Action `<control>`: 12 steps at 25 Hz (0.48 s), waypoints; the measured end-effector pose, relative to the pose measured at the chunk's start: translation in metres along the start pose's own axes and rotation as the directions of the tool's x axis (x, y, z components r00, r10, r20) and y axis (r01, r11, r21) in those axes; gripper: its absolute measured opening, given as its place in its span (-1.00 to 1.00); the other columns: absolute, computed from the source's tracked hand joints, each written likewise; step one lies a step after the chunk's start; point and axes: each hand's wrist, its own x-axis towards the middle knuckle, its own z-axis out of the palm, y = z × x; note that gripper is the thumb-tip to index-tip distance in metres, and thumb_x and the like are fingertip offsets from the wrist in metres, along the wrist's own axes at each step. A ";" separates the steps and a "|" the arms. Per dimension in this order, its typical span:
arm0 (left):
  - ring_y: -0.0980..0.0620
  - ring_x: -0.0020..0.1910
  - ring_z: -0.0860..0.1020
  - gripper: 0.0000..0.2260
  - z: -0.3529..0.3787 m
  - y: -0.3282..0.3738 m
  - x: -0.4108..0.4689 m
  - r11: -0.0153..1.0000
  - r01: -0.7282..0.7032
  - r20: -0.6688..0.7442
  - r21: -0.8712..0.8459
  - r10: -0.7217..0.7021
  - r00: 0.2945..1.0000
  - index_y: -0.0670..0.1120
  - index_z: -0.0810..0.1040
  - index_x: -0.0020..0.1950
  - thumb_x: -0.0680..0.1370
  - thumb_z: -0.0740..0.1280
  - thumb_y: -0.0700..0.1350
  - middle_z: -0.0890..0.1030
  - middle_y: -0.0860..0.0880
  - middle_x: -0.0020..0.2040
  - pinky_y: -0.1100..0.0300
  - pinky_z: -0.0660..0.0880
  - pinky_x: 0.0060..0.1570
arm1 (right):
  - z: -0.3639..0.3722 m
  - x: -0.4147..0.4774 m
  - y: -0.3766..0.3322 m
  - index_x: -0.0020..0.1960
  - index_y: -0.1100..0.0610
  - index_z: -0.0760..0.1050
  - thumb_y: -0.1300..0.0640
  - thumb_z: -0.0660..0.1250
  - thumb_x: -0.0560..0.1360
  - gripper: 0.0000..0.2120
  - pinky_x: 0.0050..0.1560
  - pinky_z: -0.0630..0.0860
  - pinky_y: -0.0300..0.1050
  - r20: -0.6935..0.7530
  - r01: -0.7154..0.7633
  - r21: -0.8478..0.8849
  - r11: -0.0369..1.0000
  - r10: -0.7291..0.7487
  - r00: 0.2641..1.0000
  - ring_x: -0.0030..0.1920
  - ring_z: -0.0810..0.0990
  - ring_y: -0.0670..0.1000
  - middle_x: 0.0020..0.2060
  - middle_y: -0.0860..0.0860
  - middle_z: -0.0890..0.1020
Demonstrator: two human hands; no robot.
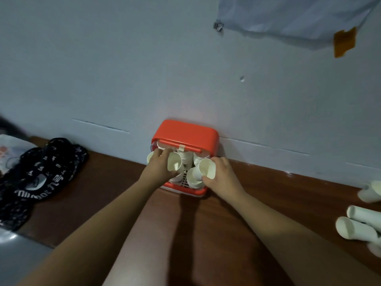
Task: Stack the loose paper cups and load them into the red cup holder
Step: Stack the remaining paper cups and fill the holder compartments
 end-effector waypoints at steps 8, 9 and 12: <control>-0.13 0.34 0.38 -0.34 0.032 -0.033 0.052 0.941 -0.222 0.166 0.255 0.184 0.969 -0.11 0.37 0.44 0.43 0.51 0.08 0.38 -0.09 0.41 0.00 0.36 0.30 | 0.060 0.025 0.011 0.38 0.14 0.33 0.03 0.42 0.40 -0.40 0.24 0.42 -0.03 0.065 -0.034 -0.191 0.981 0.047 0.997 0.24 0.42 0.12 0.21 0.08 0.42; -0.12 0.35 0.38 -0.36 0.035 -0.035 0.056 0.929 -0.250 0.176 0.272 0.207 0.962 -0.11 0.38 0.41 0.43 0.51 0.07 0.38 -0.09 0.41 0.00 0.37 0.30 | 0.064 0.027 0.012 0.38 0.13 0.33 0.02 0.42 0.41 -0.40 0.23 0.43 -0.03 0.071 -0.043 -0.201 0.979 0.059 0.996 0.25 0.42 0.12 0.22 0.07 0.42; -0.14 0.34 0.40 -0.33 0.045 -0.047 0.062 0.896 -0.309 0.203 0.317 0.254 0.945 -0.07 0.36 0.44 0.40 0.53 0.06 0.36 -0.12 0.42 -0.02 0.41 0.29 | 0.075 0.035 0.018 0.39 0.13 0.33 -0.03 0.42 0.43 -0.39 0.24 0.44 0.00 0.086 -0.049 -0.220 0.974 0.070 0.994 0.27 0.43 0.12 0.26 0.07 0.43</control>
